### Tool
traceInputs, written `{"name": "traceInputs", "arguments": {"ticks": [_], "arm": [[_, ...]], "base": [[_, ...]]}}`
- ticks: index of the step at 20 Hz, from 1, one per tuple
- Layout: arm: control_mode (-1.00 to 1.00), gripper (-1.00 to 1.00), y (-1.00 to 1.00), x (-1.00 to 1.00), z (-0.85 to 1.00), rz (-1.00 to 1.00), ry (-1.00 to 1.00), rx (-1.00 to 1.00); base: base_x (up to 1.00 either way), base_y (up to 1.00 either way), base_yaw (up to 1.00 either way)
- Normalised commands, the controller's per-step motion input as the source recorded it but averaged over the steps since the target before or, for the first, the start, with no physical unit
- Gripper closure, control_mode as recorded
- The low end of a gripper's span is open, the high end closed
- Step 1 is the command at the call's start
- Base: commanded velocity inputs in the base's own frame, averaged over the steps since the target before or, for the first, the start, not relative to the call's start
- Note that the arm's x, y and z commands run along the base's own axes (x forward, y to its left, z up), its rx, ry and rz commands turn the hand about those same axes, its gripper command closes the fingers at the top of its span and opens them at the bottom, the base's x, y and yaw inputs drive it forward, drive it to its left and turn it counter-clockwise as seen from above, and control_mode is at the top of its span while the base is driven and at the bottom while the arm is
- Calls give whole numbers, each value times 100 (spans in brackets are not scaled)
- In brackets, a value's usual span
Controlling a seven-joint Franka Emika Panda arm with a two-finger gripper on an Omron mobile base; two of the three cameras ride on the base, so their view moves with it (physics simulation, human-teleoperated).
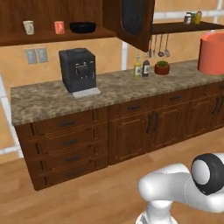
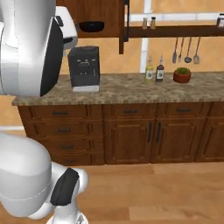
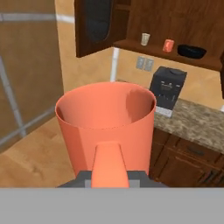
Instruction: Gather all objects into one cabinet and sort the glasses and bowls to opposite sides.
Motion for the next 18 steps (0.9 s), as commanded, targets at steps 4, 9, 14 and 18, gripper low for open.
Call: {"name": "traceInputs", "arguments": {"ticks": [4,9,14,18], "arm": [[100,100,0,0,0,0,0,0],[100,100,0,0,0,0,0,0],[100,100,0,0,0,0,0,0],[100,100,0,0,0,0,0,0]], "base": [[90,44,30],[100,21,30],[100,21,20],[100,32,17]]}}
